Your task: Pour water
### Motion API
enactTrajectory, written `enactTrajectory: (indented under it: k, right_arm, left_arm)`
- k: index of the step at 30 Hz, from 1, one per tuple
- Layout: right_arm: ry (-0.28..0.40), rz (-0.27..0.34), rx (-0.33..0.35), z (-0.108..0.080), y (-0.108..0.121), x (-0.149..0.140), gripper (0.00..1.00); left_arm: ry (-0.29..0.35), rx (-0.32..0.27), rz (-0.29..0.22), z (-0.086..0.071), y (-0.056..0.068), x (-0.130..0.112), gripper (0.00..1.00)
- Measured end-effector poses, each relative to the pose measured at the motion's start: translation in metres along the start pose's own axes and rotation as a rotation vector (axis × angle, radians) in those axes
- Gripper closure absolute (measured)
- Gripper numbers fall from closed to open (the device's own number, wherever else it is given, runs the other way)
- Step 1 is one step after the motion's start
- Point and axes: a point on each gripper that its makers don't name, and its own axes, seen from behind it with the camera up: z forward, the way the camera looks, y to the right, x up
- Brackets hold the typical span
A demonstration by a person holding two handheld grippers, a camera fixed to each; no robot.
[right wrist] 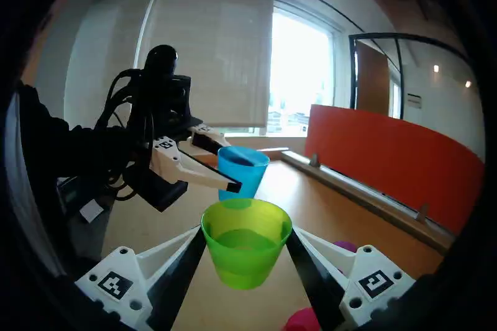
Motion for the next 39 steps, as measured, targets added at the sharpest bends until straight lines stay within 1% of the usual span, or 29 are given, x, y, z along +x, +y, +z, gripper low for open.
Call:
enactTrajectory:
  k: [5,11,15,26,39]
  right_arm:
    - [-0.037,0.001,0.006,-0.001,0.002,-0.011,0.09]
    - [-0.077,0.004,0.017,-0.001,0.002,-0.022,0.1]
    - [-0.104,0.006,0.023,0.0,0.001,-0.03,0.09]
    - [-0.147,0.022,0.028,0.001,0.004,-0.044,0.09]
    - [-0.206,0.026,0.045,0.003,0.001,-0.063,0.09]
  left_arm:
    - [-0.035,-0.01,0.009,0.007,0.003,-0.012,0.17]
    - [-0.083,-0.036,0.021,0.016,0.012,-0.028,0.17]
    - [-0.116,-0.047,0.04,0.02,0.015,-0.039,0.17]
    - [-0.185,-0.073,0.066,0.027,0.018,-0.066,0.17]
    - [-0.265,-0.112,0.122,0.03,0.026,-0.093,0.16]
